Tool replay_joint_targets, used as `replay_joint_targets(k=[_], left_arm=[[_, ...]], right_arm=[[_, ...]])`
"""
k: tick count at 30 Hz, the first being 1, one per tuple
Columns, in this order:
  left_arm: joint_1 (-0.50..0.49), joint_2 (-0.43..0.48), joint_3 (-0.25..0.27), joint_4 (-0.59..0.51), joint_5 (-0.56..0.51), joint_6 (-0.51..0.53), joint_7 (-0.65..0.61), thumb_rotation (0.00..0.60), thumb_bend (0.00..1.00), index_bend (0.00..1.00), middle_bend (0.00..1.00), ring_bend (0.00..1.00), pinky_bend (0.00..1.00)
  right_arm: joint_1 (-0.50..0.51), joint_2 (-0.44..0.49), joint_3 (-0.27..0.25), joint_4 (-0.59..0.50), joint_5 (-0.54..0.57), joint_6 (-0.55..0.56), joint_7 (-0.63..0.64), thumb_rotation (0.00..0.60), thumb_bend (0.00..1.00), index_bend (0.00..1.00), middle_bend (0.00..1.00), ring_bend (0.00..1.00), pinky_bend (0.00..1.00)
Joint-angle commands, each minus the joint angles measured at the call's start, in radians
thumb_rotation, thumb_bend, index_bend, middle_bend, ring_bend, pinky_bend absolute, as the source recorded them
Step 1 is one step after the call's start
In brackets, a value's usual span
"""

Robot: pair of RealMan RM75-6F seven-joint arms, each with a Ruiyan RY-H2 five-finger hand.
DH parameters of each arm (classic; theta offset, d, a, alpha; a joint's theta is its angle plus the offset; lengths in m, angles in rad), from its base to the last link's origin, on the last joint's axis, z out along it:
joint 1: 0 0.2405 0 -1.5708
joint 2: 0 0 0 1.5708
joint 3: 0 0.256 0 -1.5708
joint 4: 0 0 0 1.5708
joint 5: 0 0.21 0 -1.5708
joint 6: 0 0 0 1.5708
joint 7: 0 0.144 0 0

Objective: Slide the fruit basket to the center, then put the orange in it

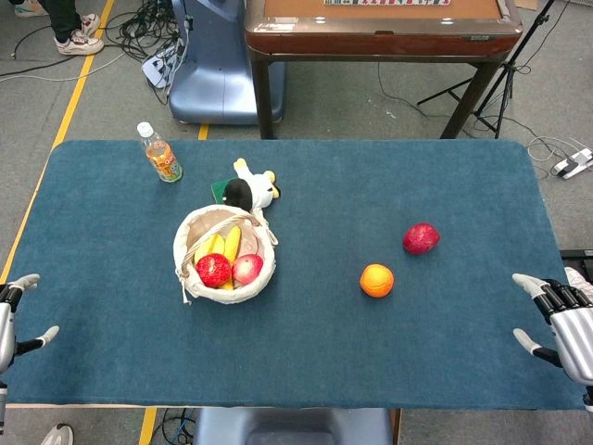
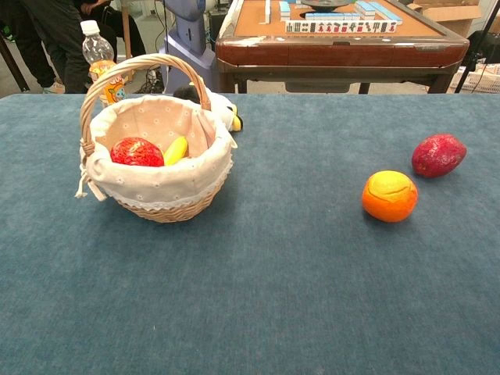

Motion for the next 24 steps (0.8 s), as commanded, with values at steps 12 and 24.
replay_joint_targets(k=[12, 24], left_arm=[[0.0, 0.03, -0.003, -0.017, 0.035, -0.031, -0.031, 0.6, 0.11, 0.3, 0.3, 0.24, 0.25], [-0.103, 0.053, -0.085, -0.022, 0.035, -0.17, -0.184, 0.6, 0.11, 0.28, 0.3, 0.24, 0.25]], right_arm=[[0.003, 0.023, 0.014, -0.028, 0.025, 0.007, -0.021, 0.6, 0.17, 0.2, 0.29, 0.26, 0.34], [0.011, 0.055, 0.031, -0.069, 0.039, 0.009, -0.054, 0.6, 0.17, 0.2, 0.29, 0.26, 0.34]])
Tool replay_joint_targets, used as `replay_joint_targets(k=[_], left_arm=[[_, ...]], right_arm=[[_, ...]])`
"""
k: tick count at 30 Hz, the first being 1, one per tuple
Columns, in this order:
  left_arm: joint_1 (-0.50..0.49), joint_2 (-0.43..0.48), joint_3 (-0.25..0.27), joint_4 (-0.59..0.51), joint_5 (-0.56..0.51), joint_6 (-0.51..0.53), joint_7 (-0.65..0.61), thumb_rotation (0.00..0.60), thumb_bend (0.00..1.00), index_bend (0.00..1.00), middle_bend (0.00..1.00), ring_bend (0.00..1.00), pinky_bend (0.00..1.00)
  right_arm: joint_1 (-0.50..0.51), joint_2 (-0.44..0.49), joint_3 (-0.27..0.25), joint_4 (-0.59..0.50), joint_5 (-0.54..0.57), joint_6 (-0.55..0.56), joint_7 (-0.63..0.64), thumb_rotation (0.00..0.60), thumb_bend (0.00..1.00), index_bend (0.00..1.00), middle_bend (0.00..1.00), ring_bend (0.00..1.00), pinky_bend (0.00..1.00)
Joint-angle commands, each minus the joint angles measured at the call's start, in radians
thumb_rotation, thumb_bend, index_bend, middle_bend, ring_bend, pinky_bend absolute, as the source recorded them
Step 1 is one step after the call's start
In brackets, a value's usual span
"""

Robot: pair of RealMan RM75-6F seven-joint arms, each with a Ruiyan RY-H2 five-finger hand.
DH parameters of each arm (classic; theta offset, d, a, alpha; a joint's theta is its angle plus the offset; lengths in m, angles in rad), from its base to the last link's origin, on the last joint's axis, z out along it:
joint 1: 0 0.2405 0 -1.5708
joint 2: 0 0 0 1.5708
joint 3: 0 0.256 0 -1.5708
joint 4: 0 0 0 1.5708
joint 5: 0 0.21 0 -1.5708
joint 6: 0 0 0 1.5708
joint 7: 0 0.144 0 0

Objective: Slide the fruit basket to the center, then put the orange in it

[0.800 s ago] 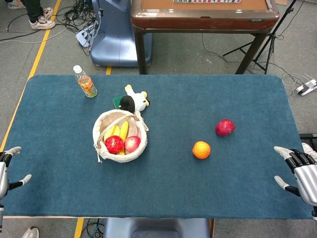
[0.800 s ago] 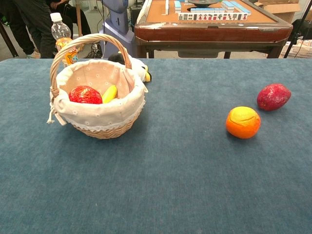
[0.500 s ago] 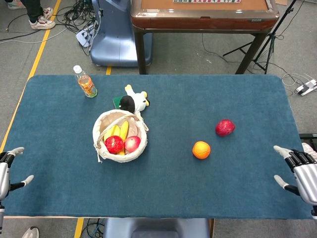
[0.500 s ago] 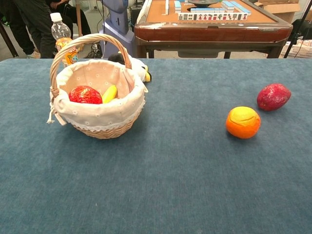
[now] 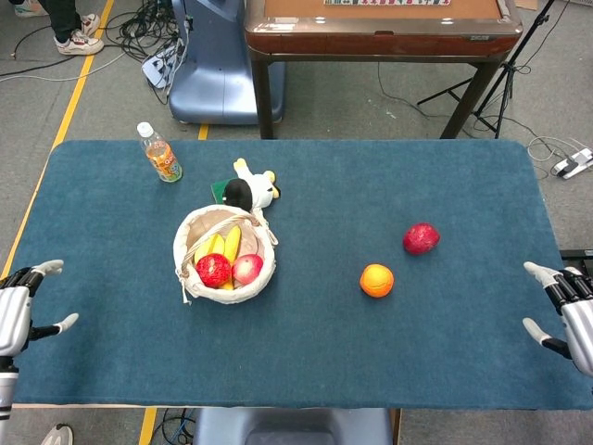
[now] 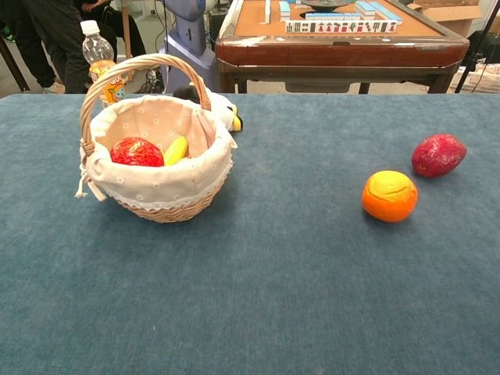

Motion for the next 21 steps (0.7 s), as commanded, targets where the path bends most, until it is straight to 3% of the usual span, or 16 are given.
replay_joint_targets(k=[1, 8, 21], left_arm=[[-0.052, 0.003, -0.04, -0.002, -0.004, -0.06, -0.066, 0.6, 0.11, 0.27, 0.3, 0.24, 0.25], [-0.167, -0.043, -0.103, 0.014, -0.045, -0.187, -0.122, 0.6, 0.11, 0.21, 0.29, 0.24, 0.25], [-0.359, -0.196, -0.173, 0.081, -0.195, -0.353, -0.072, 0.6, 0.11, 0.19, 0.25, 0.24, 0.25]], right_arm=[[0.003, 0.002, 0.002, -0.005, 0.003, -0.004, -0.005, 0.6, 0.17, 0.2, 0.29, 0.26, 0.34], [0.007, 0.001, 0.001, -0.013, 0.007, -0.014, -0.017, 0.6, 0.17, 0.2, 0.29, 0.26, 0.34], [0.002, -0.002, -0.003, -0.007, 0.023, -0.019, -0.014, 0.6, 0.18, 0.2, 0.29, 0.26, 0.34]])
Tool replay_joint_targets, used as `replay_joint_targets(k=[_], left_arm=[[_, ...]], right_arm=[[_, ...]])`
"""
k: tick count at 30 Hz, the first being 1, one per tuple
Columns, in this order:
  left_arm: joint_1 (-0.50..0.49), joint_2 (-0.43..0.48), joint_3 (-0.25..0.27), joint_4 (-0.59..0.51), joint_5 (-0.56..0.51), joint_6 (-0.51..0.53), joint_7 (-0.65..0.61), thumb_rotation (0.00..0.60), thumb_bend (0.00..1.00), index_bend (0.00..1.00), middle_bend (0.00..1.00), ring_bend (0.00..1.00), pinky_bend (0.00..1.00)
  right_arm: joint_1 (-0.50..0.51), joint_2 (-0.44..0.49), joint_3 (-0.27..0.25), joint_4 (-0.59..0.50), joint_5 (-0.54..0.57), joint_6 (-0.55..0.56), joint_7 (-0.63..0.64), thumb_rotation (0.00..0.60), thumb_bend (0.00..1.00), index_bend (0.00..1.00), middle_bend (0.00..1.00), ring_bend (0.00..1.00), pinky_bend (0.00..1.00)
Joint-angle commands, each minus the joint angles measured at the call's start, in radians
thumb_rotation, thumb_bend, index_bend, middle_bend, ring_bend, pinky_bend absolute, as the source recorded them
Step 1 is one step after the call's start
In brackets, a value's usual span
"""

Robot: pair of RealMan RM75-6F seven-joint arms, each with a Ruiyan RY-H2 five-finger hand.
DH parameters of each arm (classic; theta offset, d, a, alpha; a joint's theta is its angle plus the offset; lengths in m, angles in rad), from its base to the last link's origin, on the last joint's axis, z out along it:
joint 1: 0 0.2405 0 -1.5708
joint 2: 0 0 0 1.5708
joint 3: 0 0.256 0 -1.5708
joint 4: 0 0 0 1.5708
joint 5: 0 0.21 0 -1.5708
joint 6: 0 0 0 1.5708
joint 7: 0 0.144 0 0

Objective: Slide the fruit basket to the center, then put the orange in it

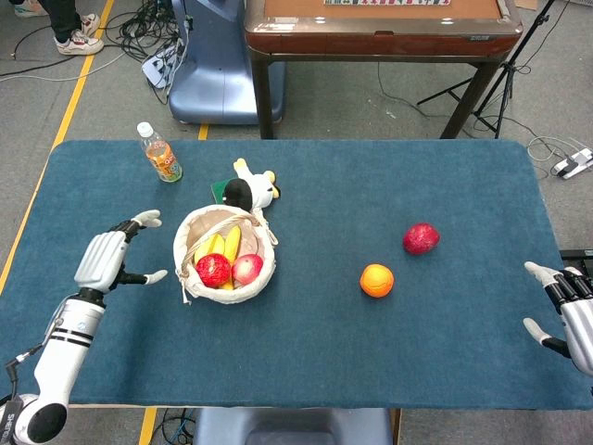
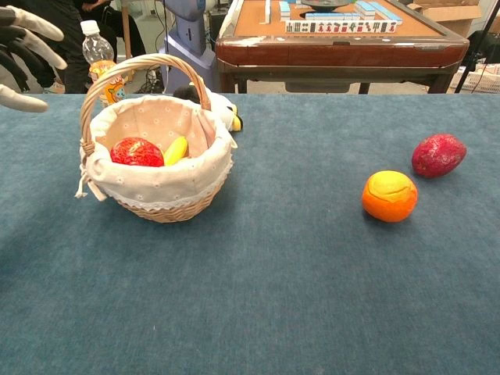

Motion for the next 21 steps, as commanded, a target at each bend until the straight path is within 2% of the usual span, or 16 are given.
replay_joint_targets(k=[1, 7, 14, 21], left_arm=[[-0.04, -0.037, -0.015, 0.024, -0.031, -0.03, 0.016, 0.6, 0.11, 0.2, 0.25, 0.25, 0.25], [-0.1, -0.094, -0.044, 0.052, -0.087, -0.065, 0.002, 0.6, 0.11, 0.29, 0.29, 0.31, 0.25], [-0.163, -0.151, -0.043, 0.081, -0.13, -0.104, 0.033, 0.6, 0.11, 0.33, 0.33, 0.34, 0.25], [-0.21, -0.209, -0.037, 0.106, -0.168, -0.103, 0.08, 0.6, 0.11, 0.41, 0.48, 0.44, 0.25]], right_arm=[[0.0, -0.001, -0.001, 0.003, 0.003, -0.003, 0.003, 0.6, 0.18, 0.2, 0.29, 0.26, 0.34], [-0.003, 0.0, -0.001, 0.011, 0.012, -0.003, 0.015, 0.6, 0.18, 0.2, 0.29, 0.26, 0.34], [-0.004, -0.003, -0.001, 0.018, 0.018, -0.005, 0.023, 0.6, 0.18, 0.2, 0.29, 0.26, 0.34], [-0.006, -0.004, -0.002, 0.025, 0.022, -0.006, 0.029, 0.6, 0.18, 0.2, 0.29, 0.26, 0.34]])
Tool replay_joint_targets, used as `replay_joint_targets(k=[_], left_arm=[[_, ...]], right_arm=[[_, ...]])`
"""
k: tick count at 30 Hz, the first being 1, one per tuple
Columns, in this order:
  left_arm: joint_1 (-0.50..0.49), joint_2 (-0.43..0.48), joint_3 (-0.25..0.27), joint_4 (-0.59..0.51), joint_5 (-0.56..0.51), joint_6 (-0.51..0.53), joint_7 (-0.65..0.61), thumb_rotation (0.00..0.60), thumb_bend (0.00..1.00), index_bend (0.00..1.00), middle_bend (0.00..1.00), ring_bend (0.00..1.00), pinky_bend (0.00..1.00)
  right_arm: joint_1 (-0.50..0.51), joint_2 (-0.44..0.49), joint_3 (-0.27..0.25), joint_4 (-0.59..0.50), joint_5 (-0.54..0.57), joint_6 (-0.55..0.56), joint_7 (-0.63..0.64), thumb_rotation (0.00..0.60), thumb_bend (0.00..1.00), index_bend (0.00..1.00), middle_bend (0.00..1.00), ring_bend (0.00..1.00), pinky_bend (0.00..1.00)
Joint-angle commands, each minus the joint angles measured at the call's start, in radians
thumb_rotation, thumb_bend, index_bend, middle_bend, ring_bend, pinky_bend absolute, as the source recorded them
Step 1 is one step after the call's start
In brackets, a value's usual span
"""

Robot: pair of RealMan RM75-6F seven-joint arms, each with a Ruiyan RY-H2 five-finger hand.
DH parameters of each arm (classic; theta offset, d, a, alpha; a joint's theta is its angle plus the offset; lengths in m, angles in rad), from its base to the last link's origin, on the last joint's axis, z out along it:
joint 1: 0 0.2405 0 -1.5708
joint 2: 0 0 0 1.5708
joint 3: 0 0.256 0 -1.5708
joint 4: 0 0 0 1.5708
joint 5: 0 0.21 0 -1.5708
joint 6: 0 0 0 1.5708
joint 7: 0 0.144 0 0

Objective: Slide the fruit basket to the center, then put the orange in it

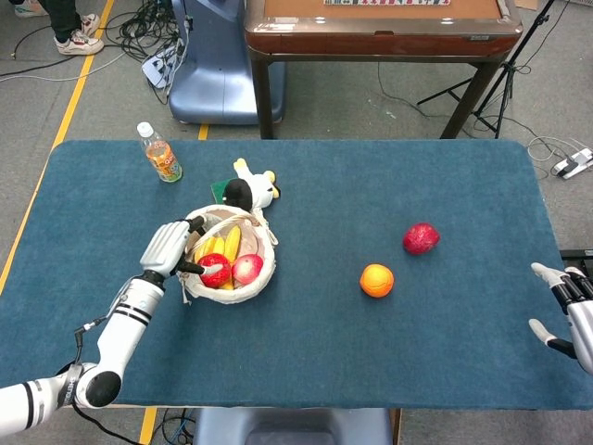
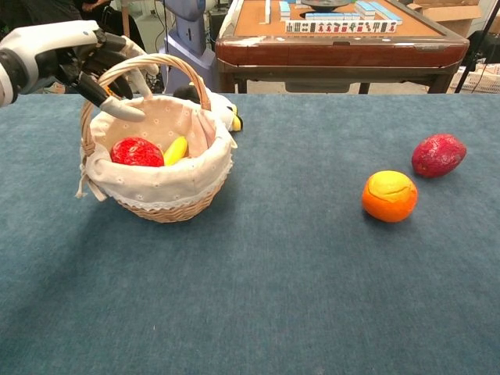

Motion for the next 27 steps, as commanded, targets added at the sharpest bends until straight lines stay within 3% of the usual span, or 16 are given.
replay_joint_targets(k=[1, 13, 27], left_arm=[[-0.018, -0.024, 0.0, 0.017, -0.019, 0.002, 0.016, 0.6, 0.11, 0.44, 0.51, 0.47, 0.25], [-0.051, -0.094, -0.003, 0.071, -0.049, 0.053, 0.056, 0.6, 0.11, 0.72, 0.85, 0.73, 0.28], [-0.023, -0.095, -0.031, 0.033, 0.02, 0.138, -0.019, 0.6, 0.11, 0.84, 1.0, 0.87, 0.44]], right_arm=[[0.0, -0.001, 0.0, 0.002, 0.001, -0.001, 0.002, 0.6, 0.18, 0.2, 0.29, 0.26, 0.34], [-0.009, -0.004, -0.004, 0.013, 0.01, 0.002, 0.013, 0.6, 0.18, 0.2, 0.29, 0.26, 0.34], [-0.015, -0.007, -0.008, 0.015, 0.01, 0.004, 0.017, 0.6, 0.18, 0.2, 0.29, 0.26, 0.34]])
